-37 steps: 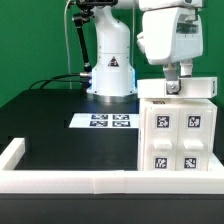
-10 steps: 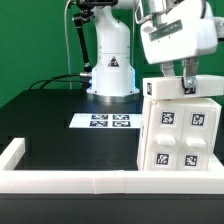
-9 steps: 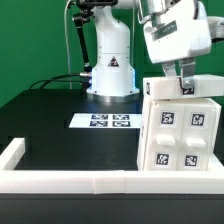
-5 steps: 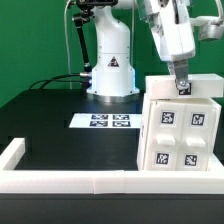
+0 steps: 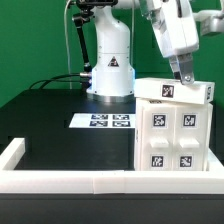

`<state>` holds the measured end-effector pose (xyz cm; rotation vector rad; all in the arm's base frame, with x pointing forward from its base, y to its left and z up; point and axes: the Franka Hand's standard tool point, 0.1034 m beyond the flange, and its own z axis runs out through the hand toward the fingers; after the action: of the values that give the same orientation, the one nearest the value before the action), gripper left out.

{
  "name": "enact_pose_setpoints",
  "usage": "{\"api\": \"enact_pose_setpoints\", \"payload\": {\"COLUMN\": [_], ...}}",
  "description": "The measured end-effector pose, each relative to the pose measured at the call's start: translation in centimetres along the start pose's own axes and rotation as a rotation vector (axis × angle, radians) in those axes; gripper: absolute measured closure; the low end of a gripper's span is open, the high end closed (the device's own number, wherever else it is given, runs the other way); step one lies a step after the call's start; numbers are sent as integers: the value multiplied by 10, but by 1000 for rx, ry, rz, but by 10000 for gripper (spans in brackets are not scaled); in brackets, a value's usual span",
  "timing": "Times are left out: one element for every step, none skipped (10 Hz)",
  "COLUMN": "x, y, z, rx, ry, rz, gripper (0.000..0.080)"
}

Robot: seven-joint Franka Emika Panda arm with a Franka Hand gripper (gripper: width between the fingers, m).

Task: Assemble cabinet

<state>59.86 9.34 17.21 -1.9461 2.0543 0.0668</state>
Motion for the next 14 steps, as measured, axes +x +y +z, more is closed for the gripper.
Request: {"api": "enact_pose_setpoints", "payload": {"x": [-2,-4,-5,-5,-5,-5,-9,-12,-15,-18,-16,-15,-15,-15], "y": [-3,-5,-7,-5,-5,-3,-5,-8,-7,-6,-9,-9,-9,-9], "z": [-6,-11,-12,-11,-10,-8,-9,-11,-10,-9,-9,-8,-8,-8], "rx": [10,19,22,19,19,-14,-54,-90,-129,-175,-156,-156,-157,-157], "ry": [-9,-17,-18,-17,-17,-9,-6,-11,-17,-22,-20,-24,-29,-36], "rz": [-13,-13,-25,-52,-54,-214,-417,-612,-731,-862,-926,-995,-1064,-1149], "gripper": [1,2,2,2,2,2,2,2,2,2,2,2,2,2]}}
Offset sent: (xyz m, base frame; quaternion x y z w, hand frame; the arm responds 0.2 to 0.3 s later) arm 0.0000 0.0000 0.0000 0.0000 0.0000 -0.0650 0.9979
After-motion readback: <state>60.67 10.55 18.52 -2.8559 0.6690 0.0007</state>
